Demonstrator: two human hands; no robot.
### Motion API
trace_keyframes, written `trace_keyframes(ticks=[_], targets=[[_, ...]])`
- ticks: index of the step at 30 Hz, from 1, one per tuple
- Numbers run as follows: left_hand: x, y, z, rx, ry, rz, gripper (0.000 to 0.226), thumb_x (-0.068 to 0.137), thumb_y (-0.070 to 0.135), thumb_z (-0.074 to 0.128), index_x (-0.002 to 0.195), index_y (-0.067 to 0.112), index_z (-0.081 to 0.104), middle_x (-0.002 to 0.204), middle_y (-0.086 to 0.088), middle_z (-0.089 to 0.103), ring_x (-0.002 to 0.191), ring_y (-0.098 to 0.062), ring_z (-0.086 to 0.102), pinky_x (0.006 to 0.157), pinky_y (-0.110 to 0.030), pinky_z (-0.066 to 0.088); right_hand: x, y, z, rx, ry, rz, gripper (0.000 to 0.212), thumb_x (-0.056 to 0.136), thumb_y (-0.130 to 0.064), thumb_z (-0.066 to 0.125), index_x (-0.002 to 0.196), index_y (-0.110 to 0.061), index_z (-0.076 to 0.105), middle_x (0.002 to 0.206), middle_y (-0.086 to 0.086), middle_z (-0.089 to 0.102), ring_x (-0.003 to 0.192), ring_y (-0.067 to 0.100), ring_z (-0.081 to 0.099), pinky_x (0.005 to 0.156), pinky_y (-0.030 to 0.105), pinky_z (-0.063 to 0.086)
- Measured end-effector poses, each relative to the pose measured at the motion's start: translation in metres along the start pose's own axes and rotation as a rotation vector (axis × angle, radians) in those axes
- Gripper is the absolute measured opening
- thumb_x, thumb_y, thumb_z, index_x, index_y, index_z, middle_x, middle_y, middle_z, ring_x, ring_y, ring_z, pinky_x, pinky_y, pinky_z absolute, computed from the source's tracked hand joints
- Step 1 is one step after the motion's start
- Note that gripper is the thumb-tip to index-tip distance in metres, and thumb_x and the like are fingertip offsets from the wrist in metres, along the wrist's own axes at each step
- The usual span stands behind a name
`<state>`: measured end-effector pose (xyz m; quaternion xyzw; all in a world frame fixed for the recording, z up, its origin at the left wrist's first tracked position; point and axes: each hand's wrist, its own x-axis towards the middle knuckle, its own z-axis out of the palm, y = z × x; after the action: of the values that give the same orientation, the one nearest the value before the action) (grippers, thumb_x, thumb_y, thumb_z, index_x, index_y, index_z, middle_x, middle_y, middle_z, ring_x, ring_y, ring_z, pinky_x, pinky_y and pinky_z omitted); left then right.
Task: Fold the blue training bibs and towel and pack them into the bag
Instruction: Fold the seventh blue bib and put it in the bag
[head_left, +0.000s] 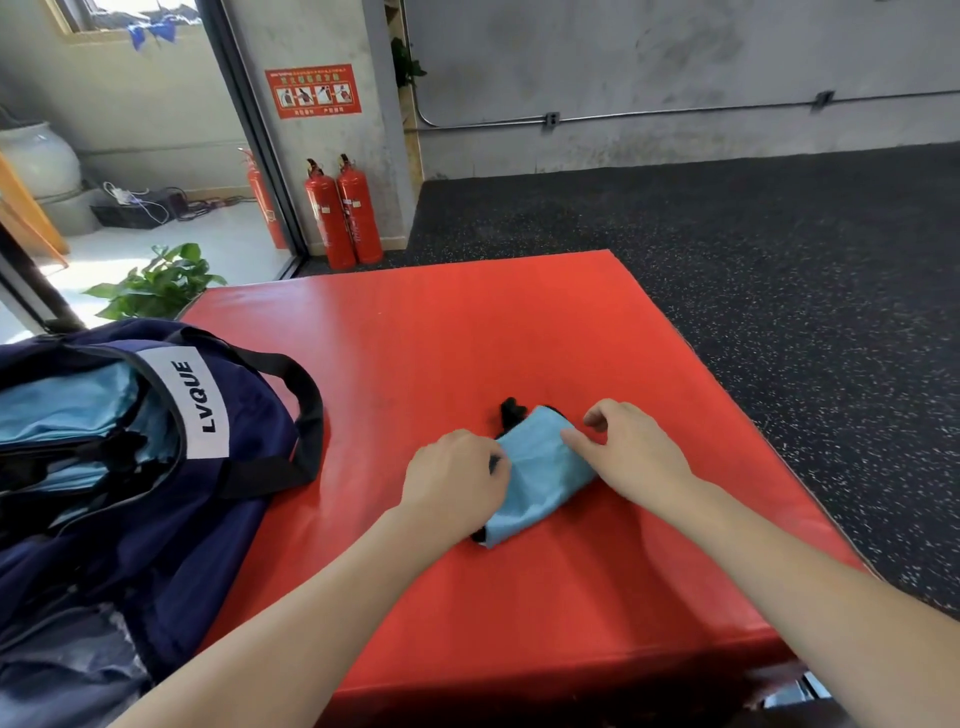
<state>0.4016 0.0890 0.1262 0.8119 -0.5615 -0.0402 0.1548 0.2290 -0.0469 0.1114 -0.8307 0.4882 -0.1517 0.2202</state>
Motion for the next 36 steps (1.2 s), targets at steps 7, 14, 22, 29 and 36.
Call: trace_keyframes(ticks=[7,14,22,29,36], targets=[[-0.012,0.014,-0.008,-0.286,-0.219,-0.060,0.035,0.093,0.031,0.055,0.077,0.003,0.068,0.051,-0.002,0.067,0.057,-0.015,0.068,0.066,-0.039,0.056,-0.005,-0.005,0.001,0.109,-0.111,0.038,0.039,0.086,-0.055,0.069,0.108,-0.027,0.056,0.100,-0.010,0.066,0.092,0.012,0.062,0.077,0.030,0.048],[-0.022,0.015,0.000,-0.348,-0.196,-0.113,0.017,0.087,0.044,0.067,0.094,0.029,0.064,0.064,0.002,0.070,0.072,-0.007,0.068,0.066,-0.031,0.055,-0.005,-0.010,0.001,0.196,-0.223,0.059,0.049,0.072,-0.047,0.086,0.108,-0.023,0.063,0.100,-0.007,0.065,0.093,0.013,0.062,0.070,0.022,0.045],[-0.014,-0.001,-0.012,-0.354,0.081,0.075,0.023,0.076,0.031,0.081,0.093,0.045,0.076,0.125,0.020,0.045,0.123,-0.008,0.035,0.105,-0.028,0.032,-0.009,-0.015,-0.003,0.553,-0.462,0.013,0.020,0.074,-0.008,0.082,0.091,-0.011,0.072,0.074,0.000,0.062,0.069,0.013,0.054,0.064,0.027,0.042],[-0.010,-0.022,-0.045,-0.831,-0.271,0.012,0.020,0.080,0.006,0.081,0.091,0.023,0.083,0.105,0.019,0.065,0.096,0.004,0.060,0.080,-0.008,0.044,-0.017,-0.023,-0.015,0.761,-0.548,-0.059,0.025,0.082,0.005,0.073,0.105,-0.005,0.070,0.095,0.010,0.072,0.084,0.019,0.067,0.075,0.028,0.053],[-0.028,-0.037,-0.048,-0.752,-0.132,-0.085,0.016,0.090,0.020,0.071,0.091,0.034,0.079,0.099,0.012,0.076,0.083,-0.013,0.064,0.075,-0.020,0.047,-0.031,-0.030,-0.020,0.768,-0.723,-0.024,0.037,0.078,-0.005,0.083,0.111,-0.003,0.067,0.093,0.007,0.071,0.084,0.017,0.068,0.072,0.027,0.053]])
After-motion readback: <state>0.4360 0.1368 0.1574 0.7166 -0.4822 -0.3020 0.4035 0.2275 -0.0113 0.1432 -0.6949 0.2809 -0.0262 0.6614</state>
